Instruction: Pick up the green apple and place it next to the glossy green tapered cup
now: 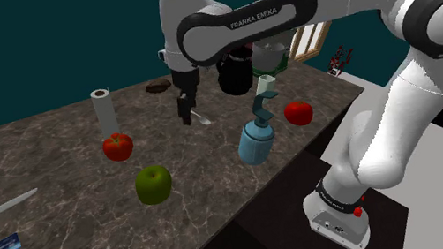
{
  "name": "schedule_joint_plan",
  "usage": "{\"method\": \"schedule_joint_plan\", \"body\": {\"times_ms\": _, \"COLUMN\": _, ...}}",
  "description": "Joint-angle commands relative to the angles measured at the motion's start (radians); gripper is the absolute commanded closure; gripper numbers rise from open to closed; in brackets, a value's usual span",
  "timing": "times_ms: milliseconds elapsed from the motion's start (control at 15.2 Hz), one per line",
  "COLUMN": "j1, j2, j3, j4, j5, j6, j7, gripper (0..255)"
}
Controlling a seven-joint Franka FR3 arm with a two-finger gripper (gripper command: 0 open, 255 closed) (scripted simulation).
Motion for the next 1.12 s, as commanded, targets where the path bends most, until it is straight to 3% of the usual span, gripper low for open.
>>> {"method": "schedule_joint_plan", "body": {"times_ms": 0, "j1": 0.020, "j2": 0.051, "j3": 0.020, "j4": 0.034, "j5": -0.008, "j6": 0.007, "j7": -0.025, "gripper": 0}}
{"method": "schedule_joint_plan", "body": {"times_ms": 792, "j1": 0.152, "j2": 0.360, "j3": 0.130, "j4": 0.257, "j5": -0.097, "j6": 0.031, "j7": -0.150, "gripper": 0}}
{"method": "schedule_joint_plan", "body": {"times_ms": 1056, "j1": 0.152, "j2": 0.374, "j3": 0.127, "j4": 0.221, "j5": -0.104, "j6": 0.081, "j7": -0.146, "gripper": 0}}
